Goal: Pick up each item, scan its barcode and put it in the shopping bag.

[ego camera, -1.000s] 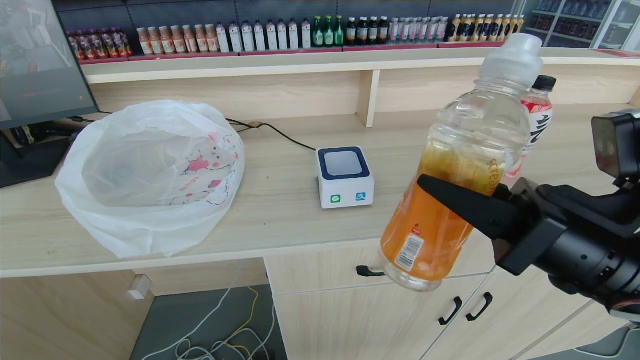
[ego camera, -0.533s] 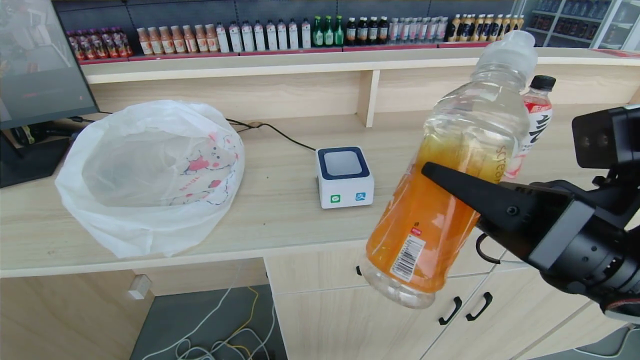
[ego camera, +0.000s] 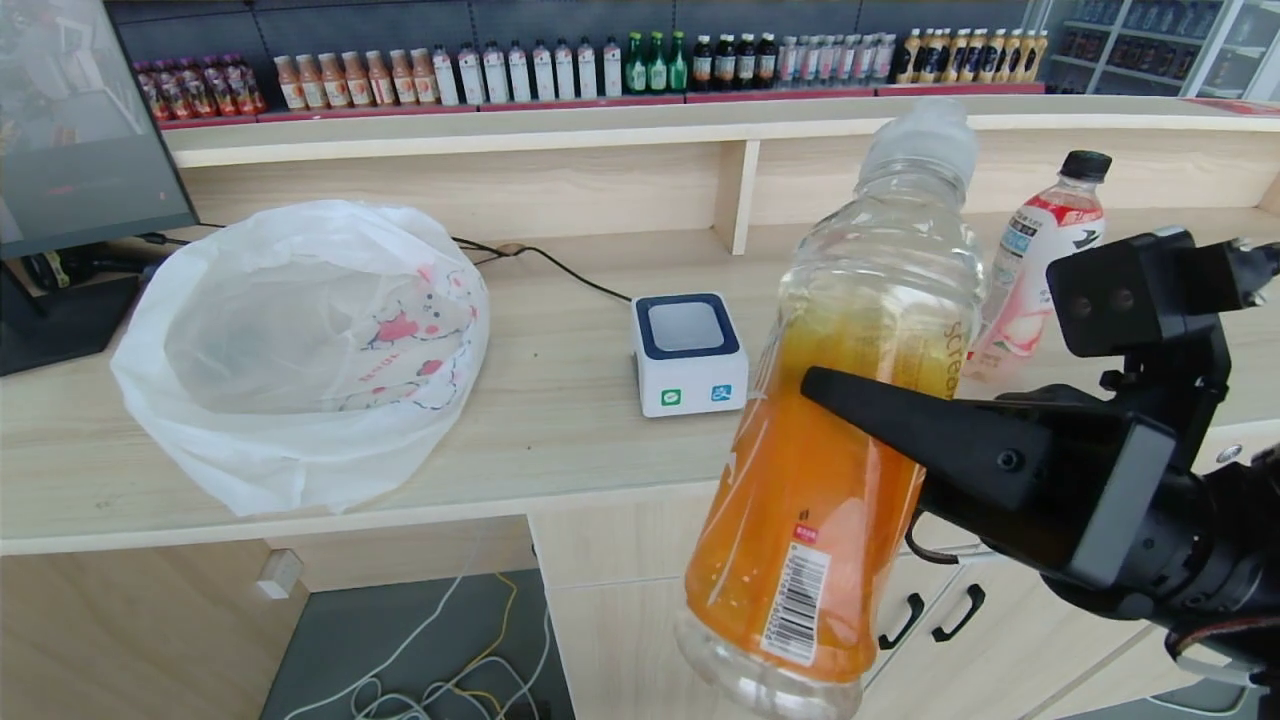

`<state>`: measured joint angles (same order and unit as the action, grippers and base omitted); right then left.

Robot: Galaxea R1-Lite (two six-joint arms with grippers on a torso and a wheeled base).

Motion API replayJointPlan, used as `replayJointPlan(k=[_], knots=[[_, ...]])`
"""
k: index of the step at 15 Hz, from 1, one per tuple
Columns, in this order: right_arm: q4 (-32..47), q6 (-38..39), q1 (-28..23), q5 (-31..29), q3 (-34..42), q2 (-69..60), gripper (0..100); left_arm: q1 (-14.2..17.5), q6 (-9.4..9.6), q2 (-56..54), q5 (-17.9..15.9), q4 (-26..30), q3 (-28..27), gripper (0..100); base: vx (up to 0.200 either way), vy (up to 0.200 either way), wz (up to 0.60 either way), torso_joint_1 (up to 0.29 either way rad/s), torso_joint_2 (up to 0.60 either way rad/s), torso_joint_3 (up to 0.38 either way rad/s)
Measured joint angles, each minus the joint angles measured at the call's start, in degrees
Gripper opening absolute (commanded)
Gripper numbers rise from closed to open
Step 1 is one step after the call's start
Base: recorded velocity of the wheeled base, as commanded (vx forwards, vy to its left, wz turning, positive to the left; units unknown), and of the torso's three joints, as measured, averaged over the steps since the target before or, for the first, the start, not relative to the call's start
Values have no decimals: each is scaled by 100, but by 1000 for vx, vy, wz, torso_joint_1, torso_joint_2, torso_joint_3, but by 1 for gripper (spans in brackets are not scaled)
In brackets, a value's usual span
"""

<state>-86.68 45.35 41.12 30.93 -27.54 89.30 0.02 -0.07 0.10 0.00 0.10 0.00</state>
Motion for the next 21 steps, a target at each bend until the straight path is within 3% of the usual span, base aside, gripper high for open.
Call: replayJointPlan(k=[4,21], knots=[[-44,580,182,-4,-350,78,0,0,0,0,0,0,0,100,0,0,0,0,0,0],[-327,796,218,0,-1044,613,0,-2,0,0,0,-2,0,100,0,0,0,0,0,0]])
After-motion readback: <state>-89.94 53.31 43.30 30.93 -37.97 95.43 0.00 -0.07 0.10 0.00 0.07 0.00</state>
